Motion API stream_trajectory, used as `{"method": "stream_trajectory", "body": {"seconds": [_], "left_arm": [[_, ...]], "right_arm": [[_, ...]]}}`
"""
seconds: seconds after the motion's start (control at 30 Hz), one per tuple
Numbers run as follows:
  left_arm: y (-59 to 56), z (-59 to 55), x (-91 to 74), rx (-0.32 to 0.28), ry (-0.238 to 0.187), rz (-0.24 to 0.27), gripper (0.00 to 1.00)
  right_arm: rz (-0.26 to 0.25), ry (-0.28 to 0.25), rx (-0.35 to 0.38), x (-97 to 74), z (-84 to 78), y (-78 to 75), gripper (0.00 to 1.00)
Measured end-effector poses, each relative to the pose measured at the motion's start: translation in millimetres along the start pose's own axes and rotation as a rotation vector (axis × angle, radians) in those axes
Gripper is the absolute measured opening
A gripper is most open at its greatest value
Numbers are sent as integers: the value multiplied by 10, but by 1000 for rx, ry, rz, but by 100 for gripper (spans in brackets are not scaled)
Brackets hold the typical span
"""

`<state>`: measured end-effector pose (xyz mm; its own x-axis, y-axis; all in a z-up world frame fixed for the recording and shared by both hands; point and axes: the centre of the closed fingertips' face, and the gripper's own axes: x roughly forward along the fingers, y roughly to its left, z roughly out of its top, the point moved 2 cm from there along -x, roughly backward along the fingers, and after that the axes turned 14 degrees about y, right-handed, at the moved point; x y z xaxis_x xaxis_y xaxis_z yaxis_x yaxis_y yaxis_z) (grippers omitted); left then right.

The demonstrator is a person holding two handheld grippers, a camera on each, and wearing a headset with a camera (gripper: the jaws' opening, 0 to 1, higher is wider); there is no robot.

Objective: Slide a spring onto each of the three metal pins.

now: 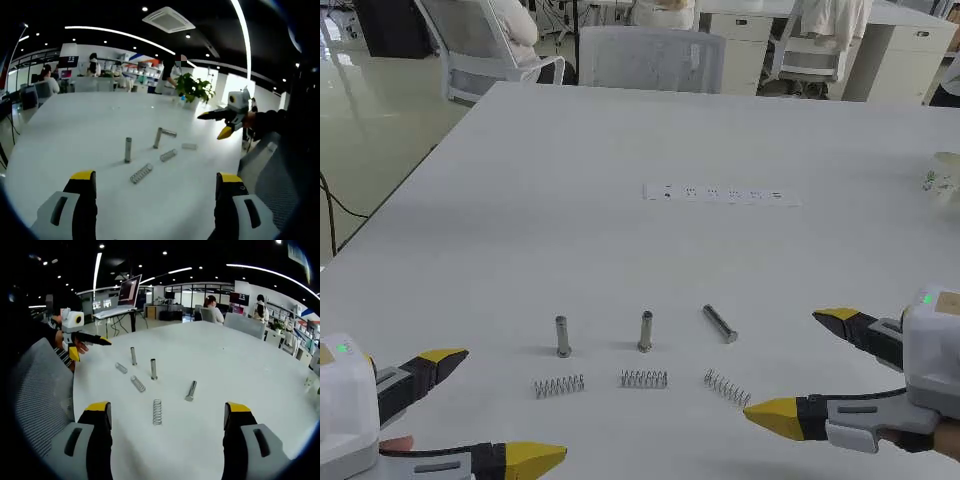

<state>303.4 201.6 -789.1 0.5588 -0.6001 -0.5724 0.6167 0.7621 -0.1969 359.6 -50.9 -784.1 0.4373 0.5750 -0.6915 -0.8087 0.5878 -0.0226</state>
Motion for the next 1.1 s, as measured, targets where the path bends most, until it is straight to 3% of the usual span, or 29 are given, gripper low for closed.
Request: {"method": "stream_trajectory", "body": {"seconds": [1.1], "left_arm": [[-4, -1, 21, -3, -1, -3, 96]], "right_arm": [[10, 18, -8, 21, -33, 27, 92]]}}
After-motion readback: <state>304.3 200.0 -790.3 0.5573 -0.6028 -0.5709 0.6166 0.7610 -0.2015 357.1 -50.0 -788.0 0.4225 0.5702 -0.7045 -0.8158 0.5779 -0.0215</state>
